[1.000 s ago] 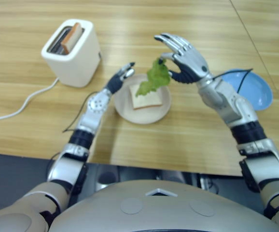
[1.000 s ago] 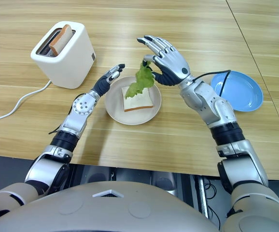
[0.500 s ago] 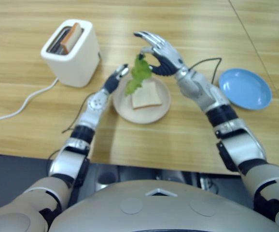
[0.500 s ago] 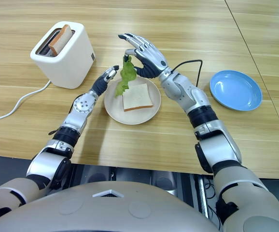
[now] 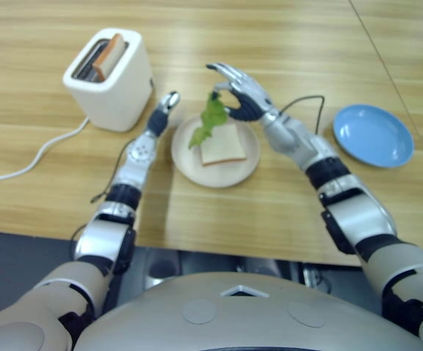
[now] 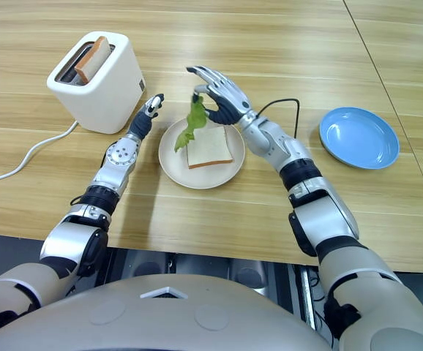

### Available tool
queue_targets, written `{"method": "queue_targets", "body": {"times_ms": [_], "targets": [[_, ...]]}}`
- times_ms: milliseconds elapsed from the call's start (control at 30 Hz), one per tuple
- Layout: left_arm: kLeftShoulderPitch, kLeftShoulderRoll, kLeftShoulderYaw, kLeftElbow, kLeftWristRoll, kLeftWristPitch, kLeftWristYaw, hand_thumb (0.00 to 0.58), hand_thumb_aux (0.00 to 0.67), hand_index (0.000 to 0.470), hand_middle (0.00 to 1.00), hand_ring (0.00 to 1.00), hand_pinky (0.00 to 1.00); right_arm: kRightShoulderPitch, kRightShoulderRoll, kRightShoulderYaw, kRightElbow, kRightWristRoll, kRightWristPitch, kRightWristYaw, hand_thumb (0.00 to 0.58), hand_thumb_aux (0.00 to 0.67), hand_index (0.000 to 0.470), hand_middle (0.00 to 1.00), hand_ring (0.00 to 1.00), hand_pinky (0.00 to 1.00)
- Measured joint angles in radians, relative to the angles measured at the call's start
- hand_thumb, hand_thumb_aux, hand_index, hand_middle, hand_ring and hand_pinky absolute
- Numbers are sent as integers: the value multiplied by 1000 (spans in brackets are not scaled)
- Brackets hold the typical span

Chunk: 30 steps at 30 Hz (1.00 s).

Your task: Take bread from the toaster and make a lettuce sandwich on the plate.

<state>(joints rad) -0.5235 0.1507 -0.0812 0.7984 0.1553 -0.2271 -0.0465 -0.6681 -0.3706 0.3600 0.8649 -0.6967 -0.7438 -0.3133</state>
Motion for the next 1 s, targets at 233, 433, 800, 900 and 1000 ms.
{"method": "queue_targets", "body": {"times_ms": [233, 433, 800, 900, 1000], "targets": [[5, -6, -5, -8, 1, 0, -3, 0, 0, 0, 0, 0, 0, 60, -66, 5, 30, -3, -9, -12, 580, 654, 449, 0, 0, 0], [5, -7, -7, -8, 1, 0, -7, 0, 0, 0, 0, 0, 0, 88, -109, 35, 27, -22, 20, -7, 0, 0, 0, 0, 0, 0], [4, -7, -10, -20, 4, 0, -16, 0, 0, 0, 0, 0, 0, 208, -269, 68, -131, -100, 180, 90, 0, 0, 0, 0, 0, 0], [19, 4, -21, -68, 30, -4, 0, 0, 0, 0, 0, 0, 0, 284, -365, 18, -293, -105, 232, 100, 0, 0, 0, 0, 0, 0], [66, 12, -34, -197, 50, -17, 3, 0, 0, 0, 0, 0, 0, 364, -473, -115, -494, -85, 311, 114, 0, 0, 0, 0, 0, 0]]}}
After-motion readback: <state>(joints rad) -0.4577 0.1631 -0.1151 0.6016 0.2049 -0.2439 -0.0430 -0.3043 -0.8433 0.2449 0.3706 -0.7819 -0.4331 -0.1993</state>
